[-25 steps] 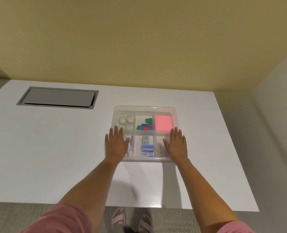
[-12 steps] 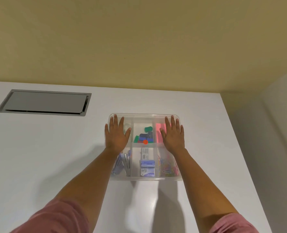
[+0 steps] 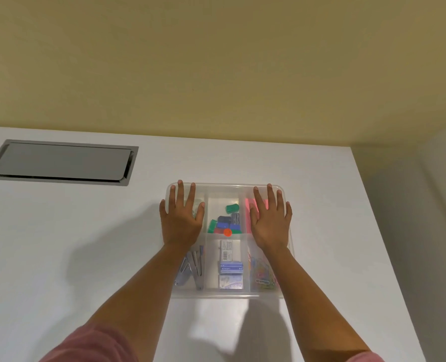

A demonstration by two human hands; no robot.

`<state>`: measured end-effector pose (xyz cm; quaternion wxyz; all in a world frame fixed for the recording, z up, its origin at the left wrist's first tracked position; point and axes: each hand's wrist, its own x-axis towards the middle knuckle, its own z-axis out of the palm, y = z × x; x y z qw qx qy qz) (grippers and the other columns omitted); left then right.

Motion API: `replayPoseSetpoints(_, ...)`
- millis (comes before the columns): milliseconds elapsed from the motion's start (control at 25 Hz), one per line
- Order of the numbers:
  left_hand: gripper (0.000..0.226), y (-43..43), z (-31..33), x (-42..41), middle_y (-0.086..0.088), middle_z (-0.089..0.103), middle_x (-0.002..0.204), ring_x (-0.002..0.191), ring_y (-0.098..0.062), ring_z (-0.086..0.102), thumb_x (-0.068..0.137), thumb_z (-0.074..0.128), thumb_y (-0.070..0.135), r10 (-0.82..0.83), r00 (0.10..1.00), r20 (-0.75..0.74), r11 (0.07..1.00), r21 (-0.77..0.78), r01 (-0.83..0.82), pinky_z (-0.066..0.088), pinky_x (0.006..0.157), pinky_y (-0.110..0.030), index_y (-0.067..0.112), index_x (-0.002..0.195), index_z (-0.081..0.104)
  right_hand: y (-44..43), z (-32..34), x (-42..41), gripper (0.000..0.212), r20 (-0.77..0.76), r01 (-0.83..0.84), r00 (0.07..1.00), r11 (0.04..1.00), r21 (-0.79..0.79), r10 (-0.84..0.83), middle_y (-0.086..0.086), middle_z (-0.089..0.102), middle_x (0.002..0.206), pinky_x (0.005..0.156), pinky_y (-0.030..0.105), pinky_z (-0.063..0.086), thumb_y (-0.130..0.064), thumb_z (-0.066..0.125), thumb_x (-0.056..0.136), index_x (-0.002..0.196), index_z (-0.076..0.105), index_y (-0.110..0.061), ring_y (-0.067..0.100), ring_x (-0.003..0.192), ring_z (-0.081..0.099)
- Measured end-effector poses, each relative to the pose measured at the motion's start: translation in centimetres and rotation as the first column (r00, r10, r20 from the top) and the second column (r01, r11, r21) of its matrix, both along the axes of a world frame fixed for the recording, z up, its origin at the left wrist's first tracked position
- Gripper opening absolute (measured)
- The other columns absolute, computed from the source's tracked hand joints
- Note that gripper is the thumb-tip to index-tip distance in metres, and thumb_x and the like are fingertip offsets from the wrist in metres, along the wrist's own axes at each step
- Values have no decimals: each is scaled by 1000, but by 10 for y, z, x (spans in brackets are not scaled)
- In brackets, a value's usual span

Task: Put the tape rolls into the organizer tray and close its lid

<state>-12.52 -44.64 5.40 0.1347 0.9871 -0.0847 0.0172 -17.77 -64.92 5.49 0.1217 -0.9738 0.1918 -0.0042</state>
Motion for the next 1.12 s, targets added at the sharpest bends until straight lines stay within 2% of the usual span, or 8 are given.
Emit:
replayPoseSetpoints(120, 60, -2, 0, 4, -8, 22, 159, 147, -29, 20, 95, 42, 45, 21, 999, -50, 1000, 21, -20, 23, 116, -50, 25, 149, 25, 0, 2, 1, 71, 6, 19, 1000, 1000, -9, -19, -2, 16, 162, 120, 47, 12, -61, -4, 87, 150, 20, -38, 24, 150, 12)
replayPoseSetpoints(360, 60, -2, 0, 4, -8, 20, 160, 147, -29, 20, 95, 42, 46, 15, 998, -59, 999, 39, -13, 21, 117, -50, 26, 149, 25, -3, 1, 1, 60, -25, 5, 1000, 999, -41, -6, 0, 18, 161, 119, 48, 15, -54, 18, 93, 149, 23, -35, 26, 149, 15)
replayPoseSetpoints(560, 61, -2, 2, 2, -11, 21, 159, 147, -31, 20, 94, 32, 46, -4, 1000, -24, 998, 63, 5, 17, 118, -49, 23, 150, 25, -2, 1, 0, 69, -50, -13, 999, 998, -69, 10, 0, 10, 163, 121, 47, 9, -59, -7, 89, 151, 13, -36, 27, 151, 7)
replayPoseSetpoints(680, 63, -2, 2, 3, -7, -2, 162, 150, -26, -2, 99, 23, 51, 3, 994, -108, 987, 157, 14, -2, 121, -44, 25, 152, 0, -1, 0, 0, 91, -58, -36, 998, 997, -74, 31, 0, -2, 163, 122, 44, 0, -62, -37, 74, 152, 1, -34, 26, 151, -3)
replayPoseSetpoints(840, 62, -2, 9, -5, -3, -16, 161, 149, -23, -14, 101, 11, 47, -54, 977, -208, 962, 250, 107, -8, 121, -41, 20, 149, -16, -2, 12, -1, 107, -78, -85, 994, 996, -41, 81, 4, -11, 162, 122, 41, -4, -62, -49, 59, 152, -8, -27, 24, 150, -10)
replayPoseSetpoints(920, 61, -2, 21, -11, -3, -15, 161, 149, -22, -14, 102, 12, 44, -90, 973, -215, 968, 211, 136, -9, 120, -40, 17, 150, -15, 1, 27, -2, 94, -84, -95, 992, 995, -34, 92, 4, -11, 162, 123, 40, -4, -60, -39, 71, 152, -8, -24, 24, 150, -9)
replayPoseSetpoints(1000, 60, -1, 39, -13, -3, -13, 162, 149, -21, -12, 102, 13, 43, -105, 975, -194, 976, 166, 138, -9, 121, -38, 16, 151, -11, 5, 45, -3, 64, -76, -97, 993, 995, -19, 95, 4, -10, 163, 123, 39, -4, -52, -6, 96, 152, -7, -22, 22, 151, -9)
replayPoseSetpoints(1120, 59, -5, 74, -3, -3, -12, 162, 149, -19, -12, 103, 14, 42, -124, 988, -93, 982, 132, 136, -9, 121, -38, 16, 152, -7, 5, 79, 4, 57, 22, -117, 993, 992, -53, 118, 2, -9, 163, 123, 37, -5, -40, 16, 104, 152, -5, -20, 19, 151, -9)
